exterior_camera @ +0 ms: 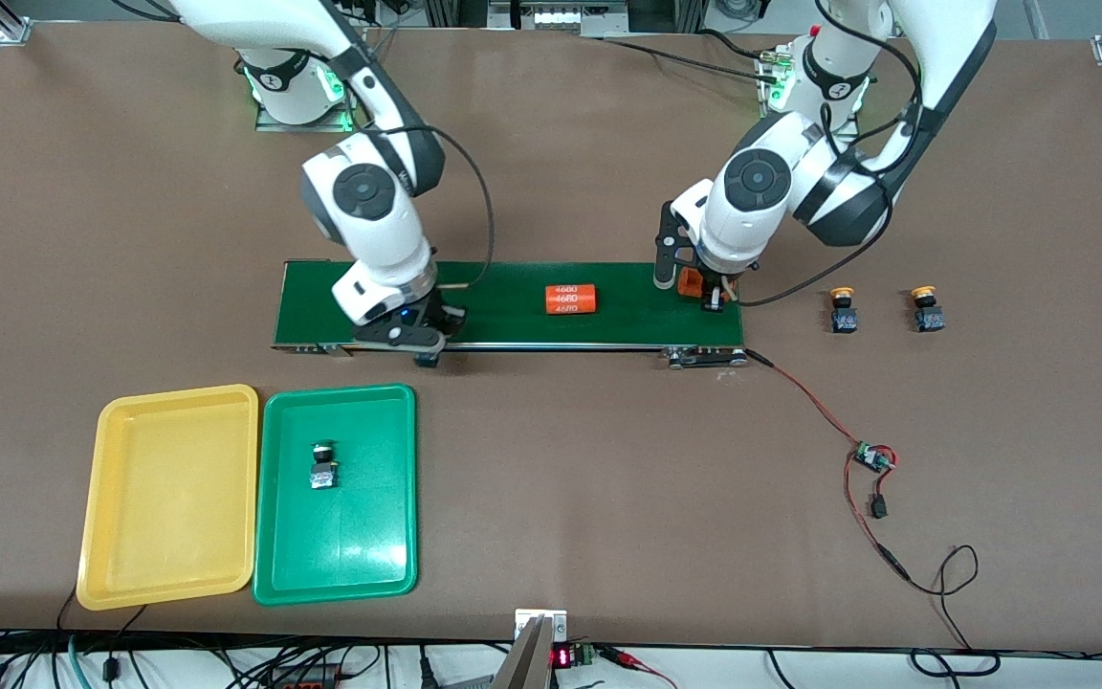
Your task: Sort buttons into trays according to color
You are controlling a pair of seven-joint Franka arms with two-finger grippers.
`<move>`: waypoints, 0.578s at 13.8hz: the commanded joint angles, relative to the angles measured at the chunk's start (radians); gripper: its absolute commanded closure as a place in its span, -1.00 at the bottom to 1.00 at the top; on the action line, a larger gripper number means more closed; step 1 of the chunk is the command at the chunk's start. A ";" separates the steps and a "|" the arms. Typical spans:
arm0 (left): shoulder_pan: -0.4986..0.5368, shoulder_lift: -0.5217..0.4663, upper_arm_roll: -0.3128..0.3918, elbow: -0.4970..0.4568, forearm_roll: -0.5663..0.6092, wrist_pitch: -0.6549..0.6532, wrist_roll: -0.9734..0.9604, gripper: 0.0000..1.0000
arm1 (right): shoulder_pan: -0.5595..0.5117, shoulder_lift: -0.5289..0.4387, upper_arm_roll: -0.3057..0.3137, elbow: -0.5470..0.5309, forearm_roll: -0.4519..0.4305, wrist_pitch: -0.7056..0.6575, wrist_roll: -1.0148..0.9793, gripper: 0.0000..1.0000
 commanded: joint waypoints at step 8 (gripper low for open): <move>-0.117 0.044 0.113 0.032 0.075 0.043 -0.026 -1.00 | -0.175 0.335 0.012 0.358 -0.013 -0.034 -0.257 0.99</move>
